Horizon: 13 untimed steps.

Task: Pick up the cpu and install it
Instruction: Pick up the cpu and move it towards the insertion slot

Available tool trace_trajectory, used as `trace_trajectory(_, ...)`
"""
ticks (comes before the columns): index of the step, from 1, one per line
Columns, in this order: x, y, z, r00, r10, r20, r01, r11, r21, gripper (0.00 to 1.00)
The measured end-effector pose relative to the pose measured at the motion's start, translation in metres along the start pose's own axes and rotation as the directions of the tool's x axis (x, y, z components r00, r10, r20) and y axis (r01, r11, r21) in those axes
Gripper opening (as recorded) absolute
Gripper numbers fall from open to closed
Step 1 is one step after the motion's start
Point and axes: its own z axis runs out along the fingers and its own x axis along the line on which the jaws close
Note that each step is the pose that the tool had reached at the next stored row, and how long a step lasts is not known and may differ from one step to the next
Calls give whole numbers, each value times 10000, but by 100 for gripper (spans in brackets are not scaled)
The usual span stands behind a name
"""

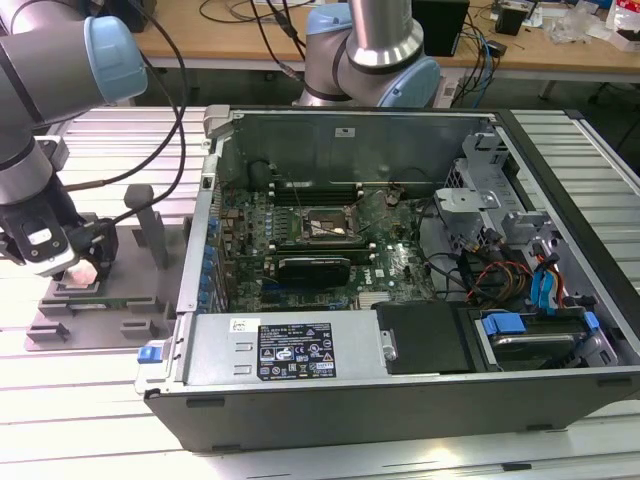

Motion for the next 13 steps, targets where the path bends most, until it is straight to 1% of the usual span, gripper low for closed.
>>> trace_trajectory(2, 0, 0, 7, 10000, 0, 3, 0, 10000, -2, 66)
trace_trajectory(13, 0, 0, 5, 10000, 0, 1, 0, 10000, -1, 66)
